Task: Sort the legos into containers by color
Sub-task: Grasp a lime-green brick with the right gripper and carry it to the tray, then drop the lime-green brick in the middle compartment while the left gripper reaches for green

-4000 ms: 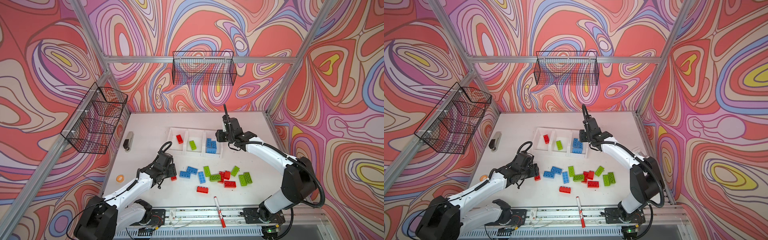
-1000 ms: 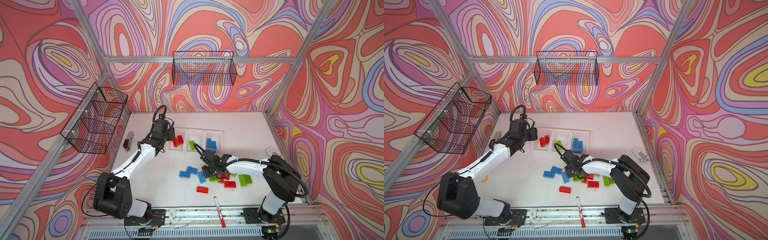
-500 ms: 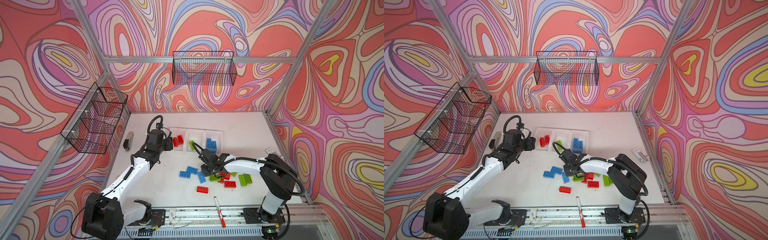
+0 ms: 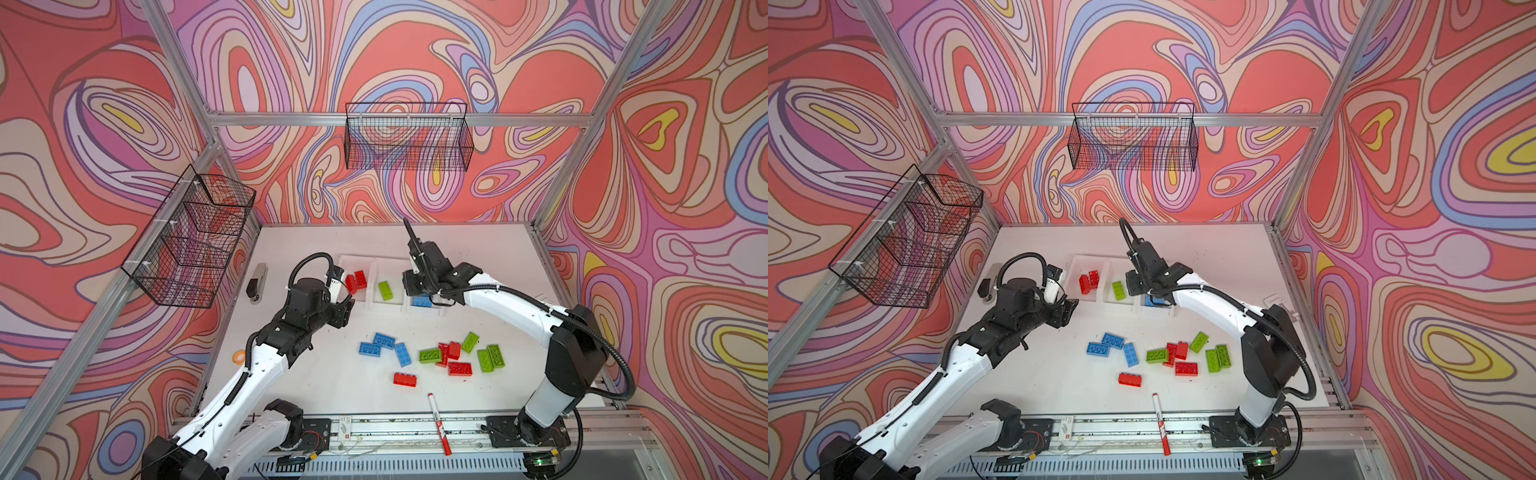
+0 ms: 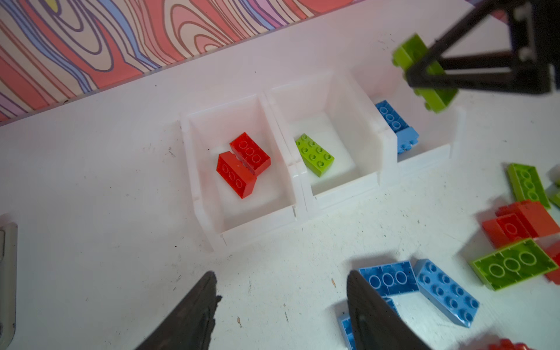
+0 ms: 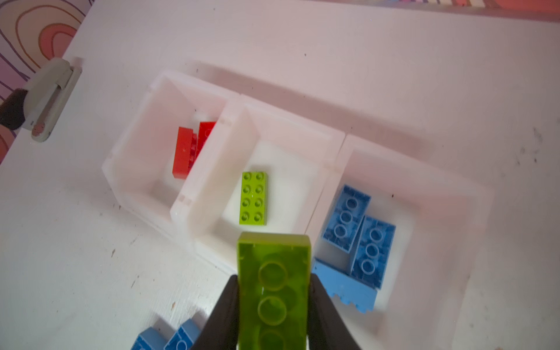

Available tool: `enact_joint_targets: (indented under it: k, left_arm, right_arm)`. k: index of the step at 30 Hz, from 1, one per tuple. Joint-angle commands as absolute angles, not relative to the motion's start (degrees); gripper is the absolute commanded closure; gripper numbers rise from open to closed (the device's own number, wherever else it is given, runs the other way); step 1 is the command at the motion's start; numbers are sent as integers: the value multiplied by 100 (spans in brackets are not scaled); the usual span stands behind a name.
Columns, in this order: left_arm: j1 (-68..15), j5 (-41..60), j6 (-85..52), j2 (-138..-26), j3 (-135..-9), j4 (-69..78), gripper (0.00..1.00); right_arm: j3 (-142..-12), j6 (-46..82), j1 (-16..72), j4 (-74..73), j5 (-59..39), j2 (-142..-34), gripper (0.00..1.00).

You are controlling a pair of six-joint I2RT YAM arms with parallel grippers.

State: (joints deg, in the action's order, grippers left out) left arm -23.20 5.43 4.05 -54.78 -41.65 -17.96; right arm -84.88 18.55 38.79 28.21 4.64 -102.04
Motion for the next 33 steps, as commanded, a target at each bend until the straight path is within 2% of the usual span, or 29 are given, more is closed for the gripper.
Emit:
enact_joint_targets:
  k: [1,10,13,16,18,22,33]
  left_arm:
    - [-2580,658,1095,-5497,-4048,-2279,30]
    - [-2880,841,1875,-5681,-4041,-2729,29]
    - [-2951,892,2129,-5802,-4074,-2830,28]
    - [-3053,921,2263,-6012,-4135,-2887,28]
    - [-3126,942,2315,-6182,-4181,-2892,28]
    - [-3284,894,2406,-6519,-4292,-2837,27]
    - [-3647,1097,2591,-7182,-4602,-2274,26]
  right_arm:
    - [-8856,1472,3922,2655,164,-10822,74]
    - [-9609,1424,3721,2424,-14,-11742,73]
    - [-9668,1439,3709,2400,-34,-11846,65]
    - [-9623,1465,3705,2323,-52,-11803,52]
    - [-9535,1476,3684,2278,-49,-11715,46]
    - [-9302,1451,3612,2259,-7,-11412,42]
    - [-7600,1842,2940,2372,255,-9625,42]
